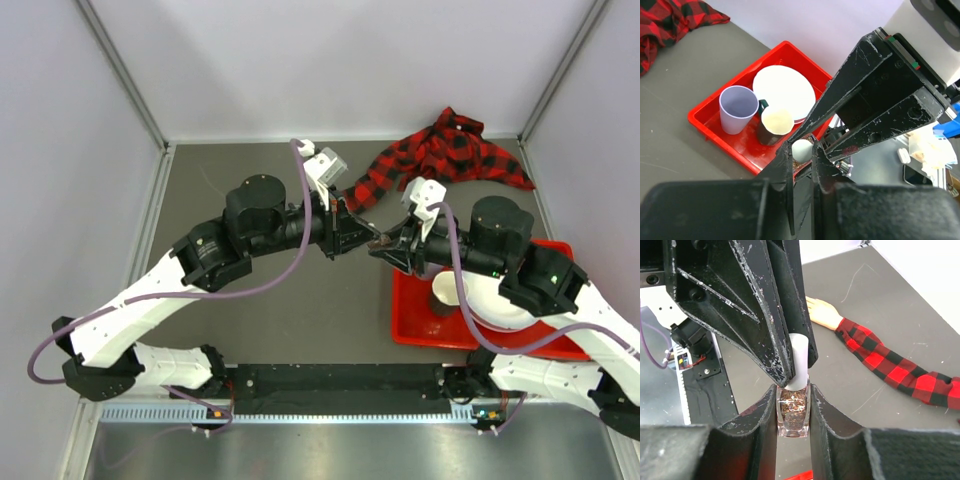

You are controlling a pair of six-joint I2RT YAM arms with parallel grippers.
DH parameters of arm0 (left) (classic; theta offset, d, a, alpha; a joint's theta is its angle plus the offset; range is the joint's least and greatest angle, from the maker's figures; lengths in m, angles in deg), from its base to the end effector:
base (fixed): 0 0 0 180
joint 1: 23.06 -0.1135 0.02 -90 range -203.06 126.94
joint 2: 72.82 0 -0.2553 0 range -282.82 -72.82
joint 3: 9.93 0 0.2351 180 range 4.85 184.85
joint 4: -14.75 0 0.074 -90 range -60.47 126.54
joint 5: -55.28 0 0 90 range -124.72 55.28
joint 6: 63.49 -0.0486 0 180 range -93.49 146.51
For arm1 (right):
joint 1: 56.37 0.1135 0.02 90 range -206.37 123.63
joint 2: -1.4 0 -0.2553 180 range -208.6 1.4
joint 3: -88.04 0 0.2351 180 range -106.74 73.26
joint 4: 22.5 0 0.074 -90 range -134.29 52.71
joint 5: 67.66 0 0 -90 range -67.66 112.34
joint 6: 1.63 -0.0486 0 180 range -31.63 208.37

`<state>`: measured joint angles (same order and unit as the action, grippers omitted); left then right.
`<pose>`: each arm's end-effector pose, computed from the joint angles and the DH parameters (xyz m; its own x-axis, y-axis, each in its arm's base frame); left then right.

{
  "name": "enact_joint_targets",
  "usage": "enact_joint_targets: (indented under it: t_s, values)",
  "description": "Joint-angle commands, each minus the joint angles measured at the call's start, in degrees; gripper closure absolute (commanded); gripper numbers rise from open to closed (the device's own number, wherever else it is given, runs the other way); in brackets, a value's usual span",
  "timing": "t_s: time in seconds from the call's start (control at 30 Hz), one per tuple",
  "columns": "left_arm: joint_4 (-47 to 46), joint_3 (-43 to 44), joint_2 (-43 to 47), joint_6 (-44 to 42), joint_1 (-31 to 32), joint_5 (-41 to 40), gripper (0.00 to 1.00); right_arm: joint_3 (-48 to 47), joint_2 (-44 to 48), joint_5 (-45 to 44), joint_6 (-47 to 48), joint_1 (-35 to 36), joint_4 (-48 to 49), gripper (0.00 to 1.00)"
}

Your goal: Paint the nails

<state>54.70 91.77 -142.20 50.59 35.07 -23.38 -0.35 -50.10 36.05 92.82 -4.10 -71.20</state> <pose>0.1235 -0.2168 0.4620 -0.4457 -0.0407 -0.8942 0.8255 0.3675 -0.4282 0.0935 0.1397 0.4296 -0.0542 -0.1933 -0.9796 -0.9173 0.3972 -0.0276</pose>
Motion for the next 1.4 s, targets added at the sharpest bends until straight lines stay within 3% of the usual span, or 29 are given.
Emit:
enact_joint_targets:
  t_s: [0.0, 0.07, 0.1, 0.2, 0.27, 0.4, 0.47, 0.6, 0.8, 1.03, 1.37]
  values:
    - [-0.7, 2.2, 1.4, -0.7, 0.0, -5.4, 1.0, -1.0, 0.1, -1.1, 0.1, 0.4, 1.7, 0.73]
    - [0.6, 2.6, 1.7, -1.4, -0.1, -8.8, 1.0, -0.7, 0.3, -3.1, -0.3, 0.4, 0.7, 0.54]
    - [2.5, 2.9, 1.4, -2.3, 0.0, -10.4, 1.0, -0.4, 0.7, -5.5, -0.5, 0.4, 0.6, 0.39]
    - [7.1, 3.7, 0.7, -4.3, -0.1, -17.9, 1.0, 1.1, 2.5, -12.2, -1.6, 0.4, 0.4, 0.22]
    - [9.1, 3.1, -0.7, -5.3, 0.0, -23.7, 1.0, 2.1, 3.9, -15.8, -2.6, 0.4, 0.6, 0.18]
    - [10.3, -2.0, -2.8, -4.0, 0.3, -30.1, 1.0, 4.2, 7.5, -25.0, -4.0, 0.4, 0.5, 0.15]
    - [5.9, -8.2, -2.6, -2.0, 1.9, -32.5, 1.0, 5.5, 9.8, -27.3, -5.8, 0.4, 0.4, 0.15]
    - [-7.2, -22.7, -0.8, -1.7, 8.0, -45.4, 1.0, 7.9, 13.7, -31.4, -7.5, 0.4, 0.2, 0.13]
    - [-18.0, -30.7, -4.9, -1.2, 16.4, -55.3, 1.0, 9.6, 17.3, -31.9, -9.0, 0.4, -1.4, 0.13]
    - [-15.2, -31.0, -14.8, 7.6, 17.2, -54.6, 1.0, 10.3, 17.9, -31.8, -10.3, 0.4, -1.7, 0.13]
    - [-19.9, -34.8, -21.0, 8.9, 17.2, -51.9, 1.0, 11.8, 18.7, -30.9, -11.9, 0.4, -1.2, 0.13]
